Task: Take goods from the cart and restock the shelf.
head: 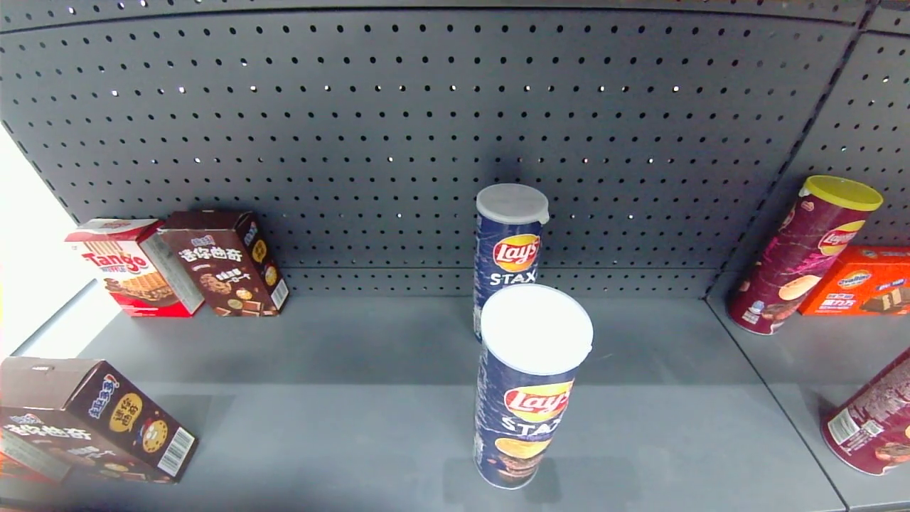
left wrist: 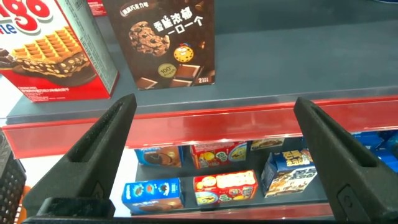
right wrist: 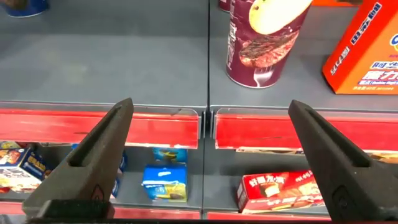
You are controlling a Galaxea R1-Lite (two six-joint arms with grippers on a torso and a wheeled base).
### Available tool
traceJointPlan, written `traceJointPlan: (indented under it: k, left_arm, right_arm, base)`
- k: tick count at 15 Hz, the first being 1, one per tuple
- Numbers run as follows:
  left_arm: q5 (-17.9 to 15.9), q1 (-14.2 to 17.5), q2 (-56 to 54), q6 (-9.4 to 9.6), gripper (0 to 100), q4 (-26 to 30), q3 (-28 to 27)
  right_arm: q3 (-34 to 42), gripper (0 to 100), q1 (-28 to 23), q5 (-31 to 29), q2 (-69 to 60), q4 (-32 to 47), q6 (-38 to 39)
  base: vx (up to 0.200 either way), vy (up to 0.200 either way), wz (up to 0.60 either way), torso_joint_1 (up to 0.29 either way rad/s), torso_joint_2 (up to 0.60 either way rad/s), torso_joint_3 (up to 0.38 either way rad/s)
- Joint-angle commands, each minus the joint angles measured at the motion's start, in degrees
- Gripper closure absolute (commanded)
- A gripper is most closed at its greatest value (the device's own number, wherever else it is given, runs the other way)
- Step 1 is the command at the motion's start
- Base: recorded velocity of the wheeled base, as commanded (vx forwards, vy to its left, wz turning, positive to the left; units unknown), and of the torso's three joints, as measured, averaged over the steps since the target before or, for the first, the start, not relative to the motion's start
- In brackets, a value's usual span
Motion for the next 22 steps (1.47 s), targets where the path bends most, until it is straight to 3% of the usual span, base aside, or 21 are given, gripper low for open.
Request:
traceJointPlan:
  k: [1, 4, 8, 22]
  left_arm:
    - [0.1, 0.0, 0.0, -0.2, 0, 0.0, 0.0]
    - [0.0, 0.0, 0.0, -0.11, 0, 0.0, 0.0]
    - [1.2, 0.0, 0.1, -1.69, 0, 0.0, 0.0]
    - [1.2, 0.0, 0.1, -1.61, 0, 0.0, 0.0]
  right_arm:
    - [0.1, 0, 0.0, 0.0, -0.1, 0.0, 0.0]
    - [0.1, 0, 0.0, -0.1, -0.1, 0.0, 0.0]
    - [0.1, 0, 0.0, -0.1, -0.1, 0.0, 0.0]
    - [0.1, 0, 0.0, -0.1, -0.1, 0.0, 0.0]
  base:
    - [0.0, 0.0, 0.0, 0.0, 0.0, 0.0]
    - [0.0, 0.0, 0.0, 0.0, 0.0, 0.0]
    - [0.0, -0.1, 0.0, 0.007, 0.0, -0.002]
    - [-0.014, -0.014, 0.0, 0.002, 0.0, 0.0]
